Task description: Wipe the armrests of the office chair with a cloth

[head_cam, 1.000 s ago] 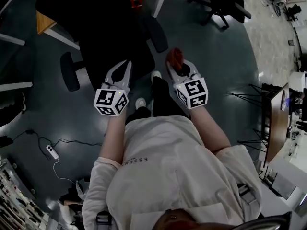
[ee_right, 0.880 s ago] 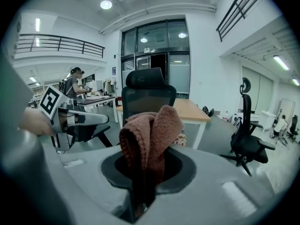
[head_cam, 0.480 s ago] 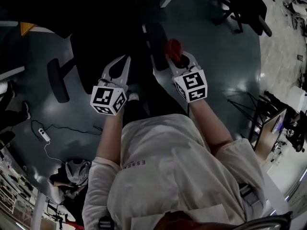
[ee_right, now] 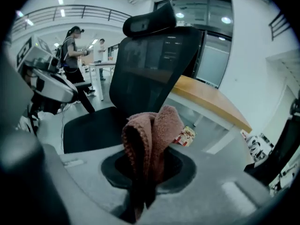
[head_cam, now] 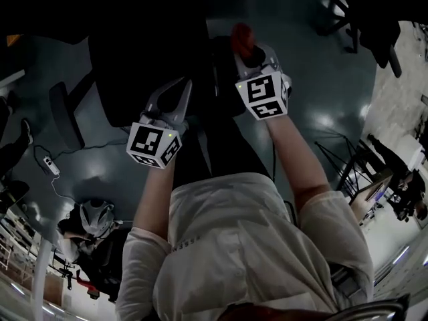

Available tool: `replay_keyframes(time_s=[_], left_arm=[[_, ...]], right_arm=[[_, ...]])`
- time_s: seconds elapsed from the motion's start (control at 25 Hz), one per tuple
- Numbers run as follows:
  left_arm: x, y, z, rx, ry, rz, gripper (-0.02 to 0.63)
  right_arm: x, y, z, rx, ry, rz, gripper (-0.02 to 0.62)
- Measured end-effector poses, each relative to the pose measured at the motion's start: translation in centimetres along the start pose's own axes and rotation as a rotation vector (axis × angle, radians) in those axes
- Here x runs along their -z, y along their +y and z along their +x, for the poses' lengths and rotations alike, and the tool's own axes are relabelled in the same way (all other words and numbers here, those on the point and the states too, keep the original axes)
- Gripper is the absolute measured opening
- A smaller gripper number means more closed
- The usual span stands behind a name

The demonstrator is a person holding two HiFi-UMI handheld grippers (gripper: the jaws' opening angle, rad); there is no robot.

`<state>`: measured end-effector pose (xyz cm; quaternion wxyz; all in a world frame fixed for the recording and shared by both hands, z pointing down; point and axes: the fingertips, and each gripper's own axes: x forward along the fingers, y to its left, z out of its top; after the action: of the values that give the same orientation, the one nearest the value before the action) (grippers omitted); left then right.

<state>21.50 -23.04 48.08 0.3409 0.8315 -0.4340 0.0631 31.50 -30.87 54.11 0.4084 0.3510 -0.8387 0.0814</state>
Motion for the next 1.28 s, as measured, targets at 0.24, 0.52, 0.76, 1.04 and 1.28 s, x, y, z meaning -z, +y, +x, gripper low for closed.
replay_keyframes(time_s=[0.24, 0.52, 0.76, 1.04, 1.28], left_arm=[[2.4, 0.7, -0.4, -0.004, 0.025, -0.038, 0.017], [4.2, 1.5, -2.8, -0.006, 0.047, -0.054, 0.017], [4.7, 0.6, -3.1, 0.026, 0.052, -0.034, 0.017], [5.8, -1.8, -4.2, 0.065, 0.058, 0.0, 0.017], [6.8, -3.4, -6.1, 0.101, 0.078, 0.037, 0.017]], right_arm=[[-0.1, 2.2, 3.1, -0.015, 0.028, -0.166, 0.054], [-1.2, 5.0, 2.9, -0.049, 0.001, -0.134, 0.054], [-0.9, 7.7, 1.6, -0.096, -0.019, -0.155, 0.054], [2.1, 11.3, -2.2, -0.091, 0.003, -0.167, 0.054], [4.9, 14.2, -5.5, -0.061, 0.02, -0.12, 0.054]])
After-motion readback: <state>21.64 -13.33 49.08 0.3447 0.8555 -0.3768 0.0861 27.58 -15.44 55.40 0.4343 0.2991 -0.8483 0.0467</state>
